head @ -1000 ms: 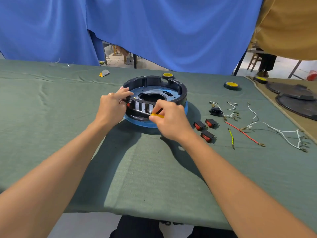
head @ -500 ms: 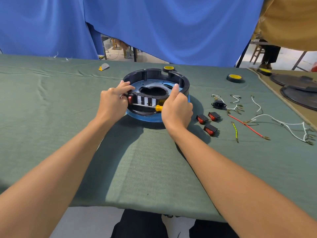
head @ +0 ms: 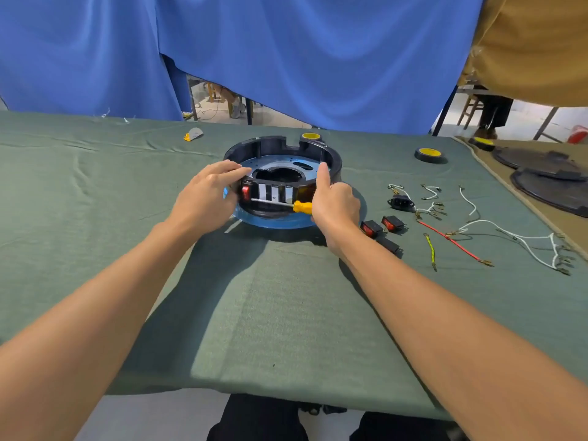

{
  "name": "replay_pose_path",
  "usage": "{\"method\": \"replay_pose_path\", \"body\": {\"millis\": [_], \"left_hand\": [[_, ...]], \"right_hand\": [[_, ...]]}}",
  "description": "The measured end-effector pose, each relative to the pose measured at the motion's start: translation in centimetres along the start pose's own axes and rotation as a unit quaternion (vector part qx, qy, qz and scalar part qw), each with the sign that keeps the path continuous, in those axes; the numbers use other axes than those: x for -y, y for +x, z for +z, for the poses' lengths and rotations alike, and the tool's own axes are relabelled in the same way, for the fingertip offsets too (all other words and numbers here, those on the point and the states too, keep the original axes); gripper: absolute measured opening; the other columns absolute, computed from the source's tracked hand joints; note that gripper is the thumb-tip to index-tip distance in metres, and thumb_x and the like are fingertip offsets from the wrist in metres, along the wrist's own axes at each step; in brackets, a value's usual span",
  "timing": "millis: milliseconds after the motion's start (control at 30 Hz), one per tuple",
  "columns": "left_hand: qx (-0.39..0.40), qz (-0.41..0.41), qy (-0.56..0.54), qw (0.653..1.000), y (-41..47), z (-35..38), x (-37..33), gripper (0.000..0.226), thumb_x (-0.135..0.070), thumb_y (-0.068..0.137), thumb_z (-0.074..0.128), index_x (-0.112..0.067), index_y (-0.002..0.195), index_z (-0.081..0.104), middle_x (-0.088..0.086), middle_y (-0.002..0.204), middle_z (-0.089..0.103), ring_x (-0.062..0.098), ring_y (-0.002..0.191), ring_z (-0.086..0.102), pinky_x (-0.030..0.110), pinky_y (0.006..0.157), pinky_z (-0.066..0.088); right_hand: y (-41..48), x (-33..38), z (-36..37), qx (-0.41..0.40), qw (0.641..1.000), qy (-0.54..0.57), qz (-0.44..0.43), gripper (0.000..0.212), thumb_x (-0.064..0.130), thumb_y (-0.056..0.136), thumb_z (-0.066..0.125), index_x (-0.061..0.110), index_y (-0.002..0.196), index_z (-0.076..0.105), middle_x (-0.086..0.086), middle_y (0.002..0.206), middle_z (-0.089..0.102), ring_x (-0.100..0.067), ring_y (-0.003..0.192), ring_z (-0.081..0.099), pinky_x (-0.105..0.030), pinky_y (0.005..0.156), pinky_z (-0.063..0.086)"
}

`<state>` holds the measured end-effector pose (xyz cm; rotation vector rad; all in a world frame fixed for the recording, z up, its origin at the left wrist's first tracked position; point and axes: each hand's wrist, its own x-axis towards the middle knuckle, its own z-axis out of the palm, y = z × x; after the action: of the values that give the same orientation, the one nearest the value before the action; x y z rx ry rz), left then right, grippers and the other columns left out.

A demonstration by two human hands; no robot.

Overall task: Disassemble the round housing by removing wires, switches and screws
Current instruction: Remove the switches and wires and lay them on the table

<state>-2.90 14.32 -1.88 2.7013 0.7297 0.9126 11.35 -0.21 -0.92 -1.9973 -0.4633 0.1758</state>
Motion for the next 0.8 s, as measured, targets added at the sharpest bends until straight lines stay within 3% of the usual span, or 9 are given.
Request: {"method": "replay_pose_path", "body": {"millis": [67, 200, 300, 433, 533, 700, 800], "left_hand": [[0.052, 0.031, 0.02, 0.998, 0.5, -0.9, 0.8, 0.047, 0.0, 0.096, 0.054, -0.02, 0.139, 0.055, 0.002, 0.14, 0.052, 0.026, 0.132, 0.043, 0.04, 0.121, 0.018], [0.083, 0.067, 0.055, 0.993, 1.0, -2.0, 1.1, 0.044, -0.009, 0.097, 0.057, -0.022, 0.139, 0.055, 0.006, 0.137, 0.052, 0.029, 0.131, 0.043, 0.038, 0.11, 0.03], [0.074, 0.083, 0.078, 0.991, 1.0, -2.3, 0.7, 0.04, -0.019, 0.096, 0.06, -0.023, 0.135, 0.059, 0.005, 0.132, 0.055, 0.029, 0.125, 0.045, 0.036, 0.105, 0.033], [0.056, 0.077, 0.107, 0.99, 1.5, -2.4, -0.5, 0.036, -0.03, 0.094, 0.063, -0.024, 0.13, 0.064, 0.003, 0.121, 0.061, 0.027, 0.109, 0.048, 0.037, 0.096, 0.04], [0.025, 0.08, 0.149, 0.985, 1.8, -1.9, -1.8, 0.037, -0.039, 0.092, 0.063, -0.026, 0.126, 0.067, 0.002, 0.109, 0.061, 0.023, 0.094, 0.043, 0.032, 0.082, 0.036], [-0.01, 0.055, 0.207, 0.977, 1.9, -0.4, -4.4, 0.038, -0.049, 0.089, 0.064, -0.028, 0.121, 0.07, 0.003, 0.09, 0.051, 0.028, 0.096, 0.046, 0.035, 0.083, 0.032], [-0.02, 0.034, 0.217, 0.975, 2.0, 0.4, -5.4, 0.036, -0.048, 0.09, 0.062, -0.024, 0.115, 0.073, 0.004, 0.087, 0.048, 0.03, 0.095, 0.048, 0.034, 0.082, 0.029]], "right_hand": [[-1.4, -0.7, -1.3, 0.085, 0.995, -0.005, -0.057, 0.062, 0.065, 0.094, 0.033, 0.014, 0.061, 0.046, -0.002, 0.064, 0.055, -0.019, 0.067, 0.061, -0.037, 0.062, 0.048], [-3.6, -2.2, -3.3, 0.21, 0.95, -0.123, -0.197, 0.048, 0.058, 0.092, 0.048, 0.018, 0.067, 0.052, 0.007, 0.061, 0.051, -0.01, 0.059, 0.048, -0.03, 0.054, 0.036], [-3.4, -2.8, -4.6, 0.207, 0.944, -0.135, -0.217, 0.041, 0.051, 0.094, 0.051, 0.015, 0.08, 0.062, 0.005, 0.069, 0.055, -0.014, 0.071, 0.053, -0.032, 0.062, 0.039], [-2.8, -2.5, -5.5, 0.172, 0.958, -0.102, -0.204, 0.048, 0.05, 0.094, 0.05, 0.005, 0.087, 0.065, -0.006, 0.074, 0.062, -0.023, 0.076, 0.057, -0.037, 0.068, 0.045], [-2.7, -2.8, -5.5, 0.145, 0.962, -0.116, -0.201, 0.048, 0.05, 0.094, 0.05, 0.004, 0.084, 0.063, -0.009, 0.072, 0.065, -0.024, 0.077, 0.06, -0.036, 0.068, 0.047], [-2.6, -3.2, -5.6, 0.128, 0.967, -0.129, -0.178, 0.049, 0.049, 0.097, 0.04, 0.01, 0.072, 0.056, -0.006, 0.069, 0.067, -0.027, 0.078, 0.062, -0.041, 0.079, 0.051], [-2.6, -2.9, -5.7, 0.13, 0.971, -0.115, -0.162, 0.046, 0.053, 0.099, 0.03, 0.013, 0.089, 0.05, -0.007, 0.078, 0.069, -0.026, 0.079, 0.062, -0.044, 0.079, 0.05]]}}
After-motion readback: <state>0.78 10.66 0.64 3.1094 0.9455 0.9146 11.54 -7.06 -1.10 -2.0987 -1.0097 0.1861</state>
